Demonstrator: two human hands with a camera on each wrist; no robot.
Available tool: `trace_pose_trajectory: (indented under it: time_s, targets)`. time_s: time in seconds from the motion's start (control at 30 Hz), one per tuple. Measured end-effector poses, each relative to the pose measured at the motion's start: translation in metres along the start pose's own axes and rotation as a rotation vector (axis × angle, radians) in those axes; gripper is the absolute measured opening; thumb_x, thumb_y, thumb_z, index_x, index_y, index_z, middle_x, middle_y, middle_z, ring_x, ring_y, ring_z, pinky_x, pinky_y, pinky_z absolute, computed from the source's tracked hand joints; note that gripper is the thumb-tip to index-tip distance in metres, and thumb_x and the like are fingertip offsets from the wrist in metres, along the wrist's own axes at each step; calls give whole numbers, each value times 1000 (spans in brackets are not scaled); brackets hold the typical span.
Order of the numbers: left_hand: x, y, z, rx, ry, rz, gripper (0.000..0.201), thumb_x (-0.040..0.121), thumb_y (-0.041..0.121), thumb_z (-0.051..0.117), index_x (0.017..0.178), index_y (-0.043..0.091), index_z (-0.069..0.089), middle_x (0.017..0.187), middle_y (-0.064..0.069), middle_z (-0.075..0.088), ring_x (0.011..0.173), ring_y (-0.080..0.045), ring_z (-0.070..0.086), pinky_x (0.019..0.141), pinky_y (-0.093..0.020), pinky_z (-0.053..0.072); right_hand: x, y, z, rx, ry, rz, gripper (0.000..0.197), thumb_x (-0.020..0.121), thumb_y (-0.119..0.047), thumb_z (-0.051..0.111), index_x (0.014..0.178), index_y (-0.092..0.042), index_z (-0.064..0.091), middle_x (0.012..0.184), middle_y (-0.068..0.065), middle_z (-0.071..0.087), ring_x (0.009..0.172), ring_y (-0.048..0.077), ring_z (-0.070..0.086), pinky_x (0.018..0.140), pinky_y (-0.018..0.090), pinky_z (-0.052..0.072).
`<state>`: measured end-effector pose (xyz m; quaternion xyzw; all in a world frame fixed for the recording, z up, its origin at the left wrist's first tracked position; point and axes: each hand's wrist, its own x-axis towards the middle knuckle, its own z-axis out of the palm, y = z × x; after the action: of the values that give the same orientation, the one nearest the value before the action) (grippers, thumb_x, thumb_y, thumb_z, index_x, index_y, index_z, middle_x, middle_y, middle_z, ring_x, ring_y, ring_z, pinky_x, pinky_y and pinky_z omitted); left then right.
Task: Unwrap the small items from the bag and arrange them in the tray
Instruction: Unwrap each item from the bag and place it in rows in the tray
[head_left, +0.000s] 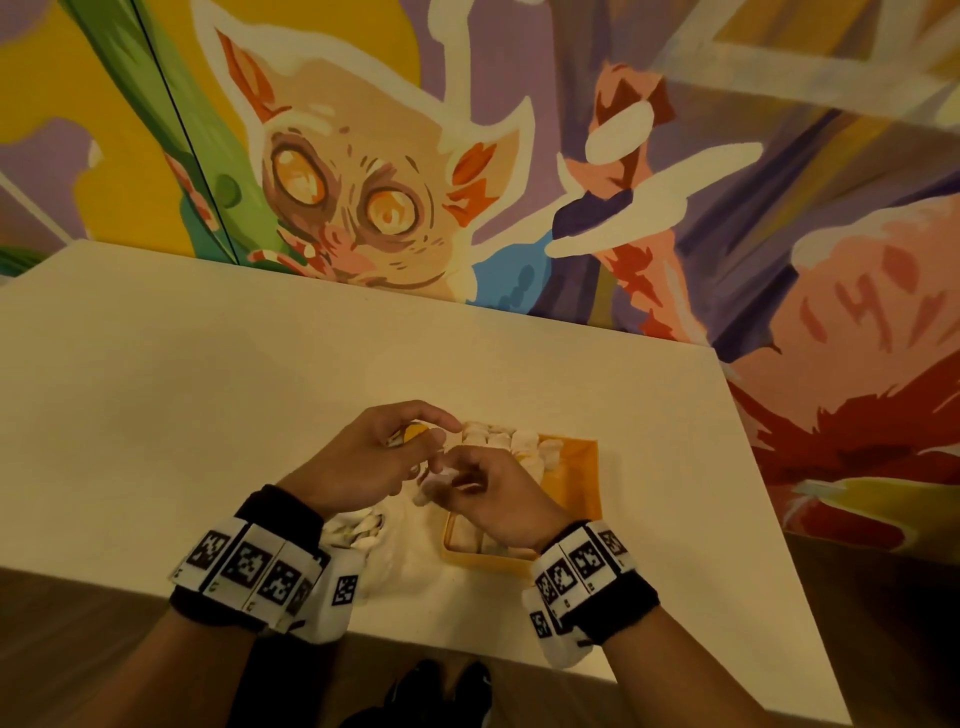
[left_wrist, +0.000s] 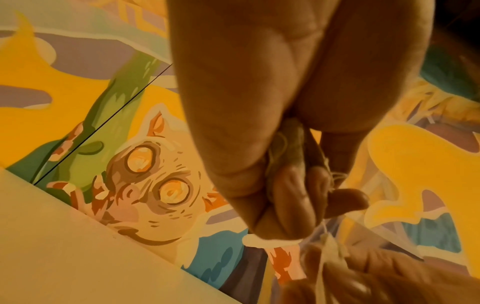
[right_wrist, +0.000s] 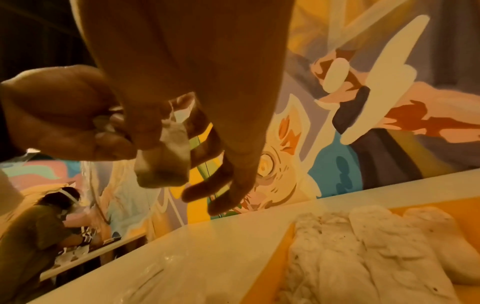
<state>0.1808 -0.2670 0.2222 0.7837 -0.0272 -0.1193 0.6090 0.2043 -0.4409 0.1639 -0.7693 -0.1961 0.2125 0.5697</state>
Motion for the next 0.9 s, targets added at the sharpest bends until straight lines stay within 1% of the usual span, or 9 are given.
trace_pose_trajectory:
  time_s: [0.13, 0.3, 0.47, 0.57, 0.63, 0.67, 0.77, 0.83, 0.9]
  targets:
    - [-8, -2, -4, -47, 7, -11, 16, 98, 17, 54, 104, 18, 69, 71, -2, 60, 54, -8, 41, 46, -21, 29, -9, -2, 2, 118, 109, -2, 9, 94, -18, 62, 96, -13, 69, 82, -3, 68, 77, 15, 64, 78, 42, 55]
    - [-18, -11, -7, -99, 64, -47, 14, 97, 19, 56, 102, 12, 68, 71, -2, 60, 61, -17, 38, 47, -21, 30, -21, -6, -4, 237, 238, 16, 14, 94, -12, 60, 101, -3, 68, 86, 9, 68, 76, 17, 68, 76, 42, 59]
    - [-24, -14, -3, -79, 81, -9, 16, 97, 18, 57, 98, 12, 72, 68, 0, 59, 58, -19, 37, 44, -18, 32, -29, -13, -11, 249, 273, -35, 12, 92, -8, 61, 99, -3, 69, 86, 6, 68, 72, 10, 66, 66, 25, 56]
    - [-25, -15, 3, -6, 74, 39, 12, 94, 21, 61, 98, 21, 72, 67, -3, 58, 56, -17, 41, 45, -20, 34, -33, -17, -12, 243, 262, -58, 13, 93, -10, 60, 101, -3, 68, 88, 12, 68, 74, 14, 66, 70, 29, 57]
    - [-26, -14, 9, 42, 80, 80, 13, 92, 19, 64, 103, 21, 71, 67, -7, 52, 55, -6, 46, 54, -12, 40, -37, -19, -13, 244, 261, -74, 12, 93, -9, 61, 101, -4, 68, 87, 11, 69, 75, 16, 67, 69, 27, 56]
    - [-25, -14, 11, 77, 81, 93, 15, 92, 19, 65, 105, 23, 70, 65, -5, 52, 58, -1, 50, 64, -9, 42, -38, -19, -13, 240, 262, -79, 12, 93, -9, 61, 101, -5, 68, 86, 10, 70, 76, 17, 67, 69, 27, 56]
    - [-23, -17, 16, 179, 59, 106, 22, 92, 24, 64, 112, 33, 67, 70, 20, 64, 82, 6, 58, 86, -13, 41, -43, -19, -11, 245, 236, -75, 13, 94, -11, 60, 102, -7, 69, 86, 13, 70, 77, 21, 67, 70, 33, 57]
    - [-22, -16, 17, 201, 36, 120, 20, 92, 23, 64, 110, 32, 68, 83, 19, 70, 90, 7, 60, 84, -10, 40, -46, -19, -10, 238, 218, -71, 13, 95, -13, 58, 101, -10, 69, 88, 16, 70, 78, 23, 67, 72, 39, 57]
    - [-22, -14, 19, 217, 20, 150, 13, 92, 21, 65, 101, 26, 73, 88, 8, 73, 85, 2, 63, 76, -9, 42, -48, -18, -9, 220, 215, -69, 15, 96, -18, 56, 100, -13, 70, 91, 16, 70, 80, 23, 66, 75, 44, 56]
